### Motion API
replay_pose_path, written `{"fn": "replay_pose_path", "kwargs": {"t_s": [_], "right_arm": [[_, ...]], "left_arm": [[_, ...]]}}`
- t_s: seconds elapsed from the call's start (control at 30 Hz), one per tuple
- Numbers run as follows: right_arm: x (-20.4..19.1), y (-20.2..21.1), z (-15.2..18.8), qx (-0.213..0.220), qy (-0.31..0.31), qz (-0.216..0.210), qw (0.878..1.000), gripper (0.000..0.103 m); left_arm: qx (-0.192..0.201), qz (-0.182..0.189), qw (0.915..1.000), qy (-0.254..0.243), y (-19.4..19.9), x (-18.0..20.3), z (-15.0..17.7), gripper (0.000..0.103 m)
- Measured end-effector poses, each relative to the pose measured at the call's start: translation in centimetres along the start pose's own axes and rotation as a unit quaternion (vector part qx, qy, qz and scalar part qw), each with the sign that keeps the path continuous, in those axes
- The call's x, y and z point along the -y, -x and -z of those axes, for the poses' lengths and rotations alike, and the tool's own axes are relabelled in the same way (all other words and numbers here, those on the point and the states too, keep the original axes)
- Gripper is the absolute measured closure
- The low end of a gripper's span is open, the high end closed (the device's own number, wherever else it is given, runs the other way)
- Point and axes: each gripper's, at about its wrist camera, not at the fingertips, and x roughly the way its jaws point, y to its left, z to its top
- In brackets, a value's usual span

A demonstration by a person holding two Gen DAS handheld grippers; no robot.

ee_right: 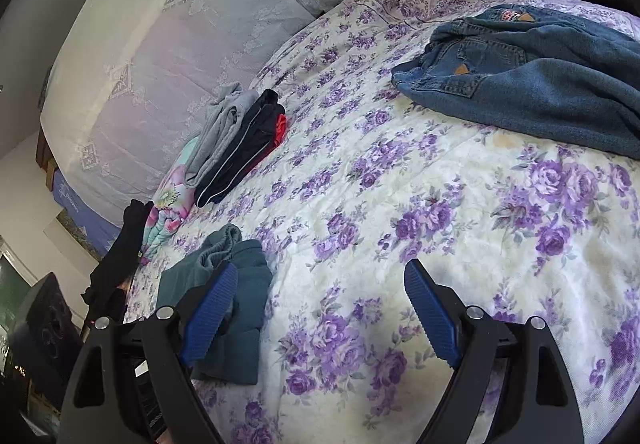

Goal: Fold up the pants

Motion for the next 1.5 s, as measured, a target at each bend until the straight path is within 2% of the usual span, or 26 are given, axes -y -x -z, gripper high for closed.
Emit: {"fn": "replay_pose_path", "kwargs": {"t_s": [0.13,0.23,0.3,0.4,0.5,0.53,0.57,0.63,0.73,0.8,0.93,1.03,1.13,1.27,1.4,1.5], "right_arm": [[-0.5,0.0,0.0,0.000,0.006,-0.002,1.000,0.017],[-0.7,0.2,0.1,-0.002,0.011,-0.004,1.000,0.017],[-0.7,0.2,0.1,0.001,0.012,0.002,1.000,0.017],[-0.3,0.2,0.1,0.002,-0.001,0.001,1.000,0.017],[-0.2,0.2,0.2,0.002,-0.002,0.003,1.000,0.017],[-0.1,0.3,0.2,0.003,-0.001,0.005,1.000,0.017],[0.0,0.3,0.2,0.004,-0.001,0.004,1.000,0.017],[0.4,0.3,0.2,0.006,-0.006,0.001,1.000,0.016],[1.1,0.0,0.4,0.001,-0.015,-0.002,1.000,0.016],[1.3,-0.3,0.4,-0.003,-0.014,-0.003,1.000,0.016],[1.3,-0.3,0.2,-0.004,-0.009,-0.005,1.000,0.016],[1.4,-0.5,0.2,-0.005,-0.007,-0.004,1.000,0.016],[1.3,-0.7,0.3,-0.004,-0.001,-0.001,1.000,0.016],[1.2,-0.8,0.3,-0.004,0.000,-0.002,1.000,0.016],[1.1,-0.9,0.5,-0.001,0.008,0.001,1.000,0.016],[0.9,-1.1,0.8,0.002,0.020,0.013,1.000,0.016]], "left_arm": [[0.010,-0.014,0.9995,-0.027,0.3,0.9,0.0,0.097],[0.027,-0.042,0.9986,0.018,1.1,-1.2,0.1,0.096],[0.028,-0.058,0.9975,0.027,1.0,-2.3,-0.2,0.085],[0.019,-0.052,0.9982,0.023,0.0,-2.9,-0.4,0.084],[0.026,-0.012,0.9995,0.016,0.2,-2.7,-0.1,0.084],[0.035,-0.012,0.9993,0.009,0.6,-2.4,0.0,0.081],[0.039,-0.020,0.9990,-0.005,0.6,-2.0,0.2,0.072],[0.037,-0.040,0.9983,-0.024,0.2,-1.5,0.3,0.066],[0.031,-0.048,0.9971,-0.051,-0.5,-0.7,0.2,0.066],[0.021,-0.079,0.9936,-0.079,-1.2,0.1,0.1,0.058],[0.028,-0.088,0.9928,-0.077,-0.6,-0.1,0.1,0.055],[0.028,-0.106,0.9894,-0.095,-0.6,0.3,0.1,0.053],[0.027,-0.095,0.9899,-0.101,-0.2,0.7,0.2,0.050],[0.023,-0.103,0.9874,-0.118,-0.7,1.4,0.8,0.047],[0.014,-0.106,0.9901,-0.091,-1.3,-0.2,0.2,0.046],[0.000,-0.083,0.9939,-0.072,-2.1,-1.4,0.0,0.046]]}}
